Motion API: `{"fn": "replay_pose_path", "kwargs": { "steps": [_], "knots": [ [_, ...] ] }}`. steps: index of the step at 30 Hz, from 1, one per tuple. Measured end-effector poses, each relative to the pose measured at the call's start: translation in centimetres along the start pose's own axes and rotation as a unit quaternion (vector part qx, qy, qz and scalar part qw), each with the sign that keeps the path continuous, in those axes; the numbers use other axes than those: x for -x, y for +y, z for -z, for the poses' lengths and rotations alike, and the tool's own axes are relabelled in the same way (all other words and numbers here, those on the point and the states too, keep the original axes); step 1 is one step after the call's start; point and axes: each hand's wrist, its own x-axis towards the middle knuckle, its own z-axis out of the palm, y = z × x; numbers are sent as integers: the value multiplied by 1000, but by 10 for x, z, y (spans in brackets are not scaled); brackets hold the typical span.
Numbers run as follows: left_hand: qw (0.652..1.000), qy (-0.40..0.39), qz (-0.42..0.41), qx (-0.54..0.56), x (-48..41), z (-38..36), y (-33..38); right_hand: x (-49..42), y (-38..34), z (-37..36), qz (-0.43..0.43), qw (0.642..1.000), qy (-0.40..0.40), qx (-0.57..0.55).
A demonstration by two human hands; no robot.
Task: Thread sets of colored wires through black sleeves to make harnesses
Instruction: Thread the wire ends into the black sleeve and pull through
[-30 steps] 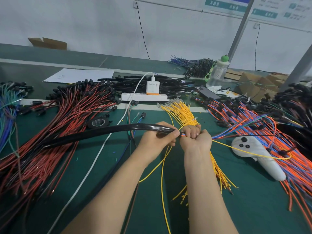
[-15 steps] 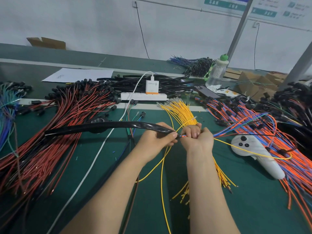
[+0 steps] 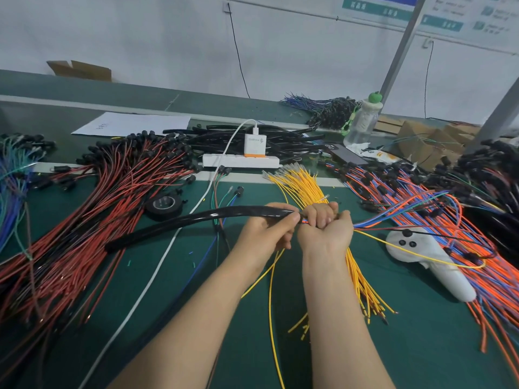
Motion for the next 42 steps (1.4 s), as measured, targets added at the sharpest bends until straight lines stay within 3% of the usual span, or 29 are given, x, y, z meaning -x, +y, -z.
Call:
{"fn": "replay_pose_path", "kwargs": {
  "steps": [6,10,18,21,25,29,32,34,37,39,42],
  "knots": [
    [991,-86,39,100,1,8,7,-1,-1,0,3,1000,-15,-7],
    [986,-125,39,100,2,16,11,-1,-2,0,2,1000,-10,-20],
    [997,-26,-37,-63,0,10,3,-1,4,-1,17,1000,-10,3],
    [998,-10,-38,-51,0,8,2,0,7,-3,24,999,-14,26],
    [1000,7,-26,-3,-2,8,3,-1,10,-4,54,981,4,188],
    [999,-1,-30,14,-2,8,3,1,27,2,10,901,-25,433],
    [999,23,-38,20,-4,11,8,3,36,3,-16,869,-67,490],
    [997,40,-47,44,-5,16,14,4,29,-1,-16,899,-71,433],
    [994,70,-45,69,-7,28,24,-1,1,-6,35,964,-85,251],
    [995,65,-33,75,-7,32,26,-2,-10,-8,73,968,-85,226],
    [999,24,-23,23,-5,21,18,0,9,-4,112,938,-48,324]
  ]
}}
